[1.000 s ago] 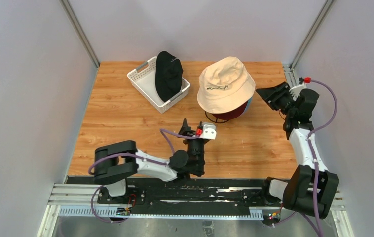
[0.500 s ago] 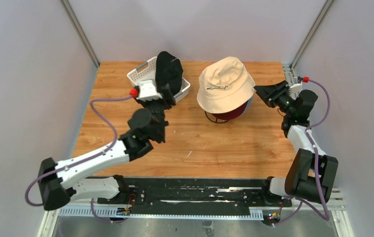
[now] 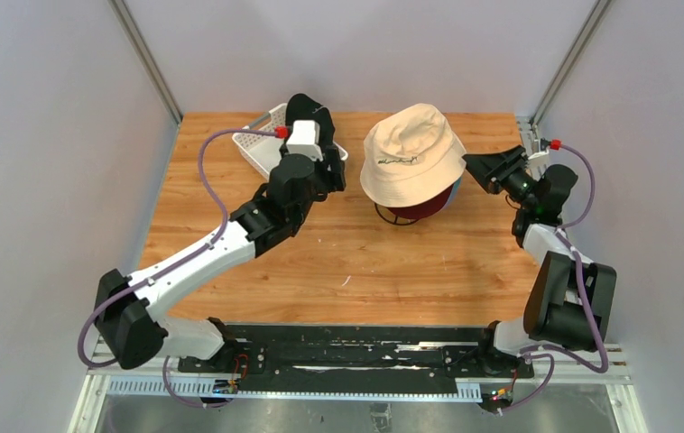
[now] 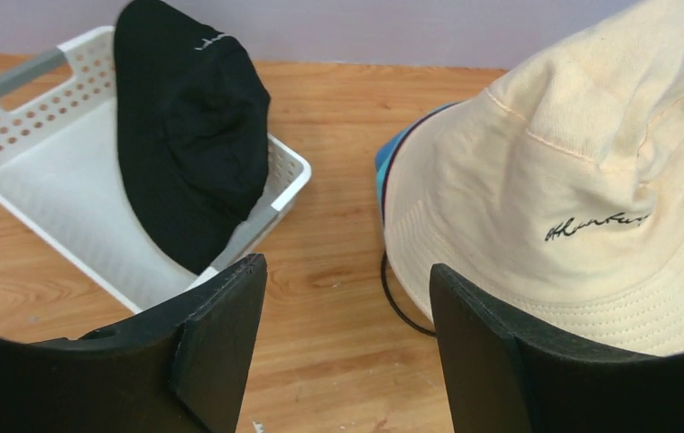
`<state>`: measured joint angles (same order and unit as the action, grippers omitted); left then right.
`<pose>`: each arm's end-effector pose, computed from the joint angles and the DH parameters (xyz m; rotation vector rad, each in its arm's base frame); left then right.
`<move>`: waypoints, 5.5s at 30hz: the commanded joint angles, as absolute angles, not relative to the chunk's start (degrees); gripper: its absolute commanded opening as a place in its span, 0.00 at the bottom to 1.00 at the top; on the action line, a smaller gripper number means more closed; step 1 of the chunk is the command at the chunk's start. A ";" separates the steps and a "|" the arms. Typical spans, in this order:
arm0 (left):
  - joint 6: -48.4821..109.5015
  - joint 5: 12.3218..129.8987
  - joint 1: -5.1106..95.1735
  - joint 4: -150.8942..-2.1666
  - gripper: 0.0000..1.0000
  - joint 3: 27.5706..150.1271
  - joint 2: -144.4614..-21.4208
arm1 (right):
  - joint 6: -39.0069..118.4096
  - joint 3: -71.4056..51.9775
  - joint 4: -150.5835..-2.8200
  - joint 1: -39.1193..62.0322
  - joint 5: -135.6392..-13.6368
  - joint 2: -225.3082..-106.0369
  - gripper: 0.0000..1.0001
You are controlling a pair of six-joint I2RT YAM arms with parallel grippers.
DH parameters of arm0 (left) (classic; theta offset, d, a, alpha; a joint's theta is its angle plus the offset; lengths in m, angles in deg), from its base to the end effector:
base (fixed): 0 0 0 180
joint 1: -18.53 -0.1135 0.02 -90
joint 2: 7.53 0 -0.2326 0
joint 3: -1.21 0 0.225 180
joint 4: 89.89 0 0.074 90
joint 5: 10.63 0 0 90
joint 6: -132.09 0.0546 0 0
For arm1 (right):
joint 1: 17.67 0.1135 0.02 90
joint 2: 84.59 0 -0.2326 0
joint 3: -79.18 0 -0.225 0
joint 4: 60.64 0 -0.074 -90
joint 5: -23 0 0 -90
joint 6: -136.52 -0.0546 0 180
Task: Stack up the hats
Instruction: Stack the hat on the hat.
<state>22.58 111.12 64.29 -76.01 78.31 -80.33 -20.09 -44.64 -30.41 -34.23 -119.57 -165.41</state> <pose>0.2259 -0.1908 0.3325 -0.0118 1.7262 -0.3632 0.2942 -0.0423 0.2598 0.3774 1.6332 1.3455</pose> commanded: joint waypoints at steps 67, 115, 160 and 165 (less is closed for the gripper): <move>16.01 97.27 57.99 -86.99 0.69 96.02 -103.76 | 2.24 -42.55 -51.54 -31.41 -109.33 -170.77 0.01; -7.55 66.13 48.33 -114.71 0.67 83.30 -113.51 | 3.10 -36.56 -50.70 -30.64 -110.68 -174.69 0.01; -11.28 63.71 45.58 -112.43 0.00 86.21 -122.49 | 6.43 -34.15 -54.54 -30.29 -107.35 -176.17 0.00; -7.78 68.79 45.03 -103.28 0.00 87.88 -122.66 | 9.95 -32.18 -59.15 -29.91 -103.71 -177.34 0.01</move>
<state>-13.79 61.42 46.45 -117.12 87.09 -122.43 4.63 -34.67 -53.39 -30.53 -110.33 -175.09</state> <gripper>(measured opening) 0.039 0.029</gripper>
